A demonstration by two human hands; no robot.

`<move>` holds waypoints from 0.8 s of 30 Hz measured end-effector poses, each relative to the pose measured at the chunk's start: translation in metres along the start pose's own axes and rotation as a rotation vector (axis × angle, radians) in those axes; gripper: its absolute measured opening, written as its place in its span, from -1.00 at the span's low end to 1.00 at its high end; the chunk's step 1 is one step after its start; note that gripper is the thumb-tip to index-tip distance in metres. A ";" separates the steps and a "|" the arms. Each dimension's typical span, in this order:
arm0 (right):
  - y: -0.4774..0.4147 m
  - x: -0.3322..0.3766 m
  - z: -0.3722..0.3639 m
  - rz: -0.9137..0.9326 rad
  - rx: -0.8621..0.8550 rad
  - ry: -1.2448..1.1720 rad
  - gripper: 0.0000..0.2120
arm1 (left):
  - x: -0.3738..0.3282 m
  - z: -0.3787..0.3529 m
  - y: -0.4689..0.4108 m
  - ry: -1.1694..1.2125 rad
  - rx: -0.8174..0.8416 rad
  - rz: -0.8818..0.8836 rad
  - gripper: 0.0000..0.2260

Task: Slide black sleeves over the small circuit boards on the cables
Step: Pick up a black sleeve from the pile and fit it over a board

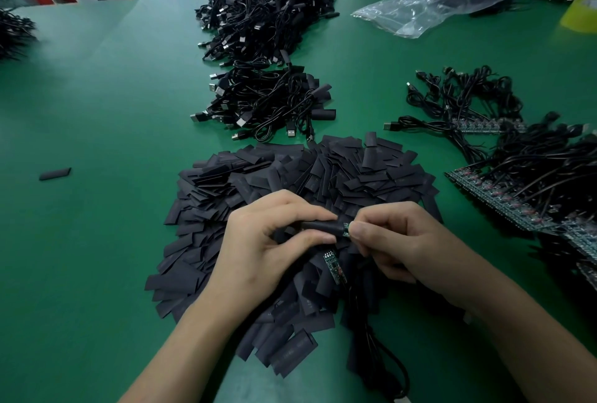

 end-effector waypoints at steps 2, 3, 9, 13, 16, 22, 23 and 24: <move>0.000 0.000 0.000 0.000 -0.005 0.018 -0.67 | 0.001 -0.001 0.001 -0.001 0.003 0.002 -0.84; 0.000 0.000 0.000 -0.001 -0.005 0.026 -0.67 | 0.001 -0.001 0.001 -0.006 0.008 0.000 -0.84; 0.000 -0.003 -0.002 -0.018 0.017 -0.023 -0.68 | -0.001 -0.003 0.001 -0.052 0.023 -0.028 -0.84; 0.000 -0.003 -0.001 -0.013 0.024 -0.041 -0.68 | -0.002 -0.004 0.002 -0.056 0.020 -0.047 -0.84; 0.000 -0.002 -0.001 -0.001 0.022 -0.037 -0.68 | -0.003 -0.004 0.002 -0.067 0.032 -0.060 -0.83; 0.000 0.000 0.002 0.010 -0.009 -0.033 -0.67 | -0.001 0.003 0.000 -0.071 -0.006 -0.062 -0.84; 0.000 0.000 0.002 0.010 -0.010 -0.037 -0.68 | -0.001 0.004 0.000 -0.071 -0.012 -0.064 -0.84; 0.000 0.000 0.002 0.011 -0.005 -0.042 -0.68 | -0.001 0.004 0.000 -0.069 -0.013 -0.068 -0.84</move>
Point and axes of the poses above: each hand's wrist, its own y-axis away from the middle knuckle, its own z-axis out of the back of the hand, x = y × z, the point moved 2 cm from there along -y, towards the middle knuckle, and after that the axes turned 13 degrees about y, right-handed, at the moved point
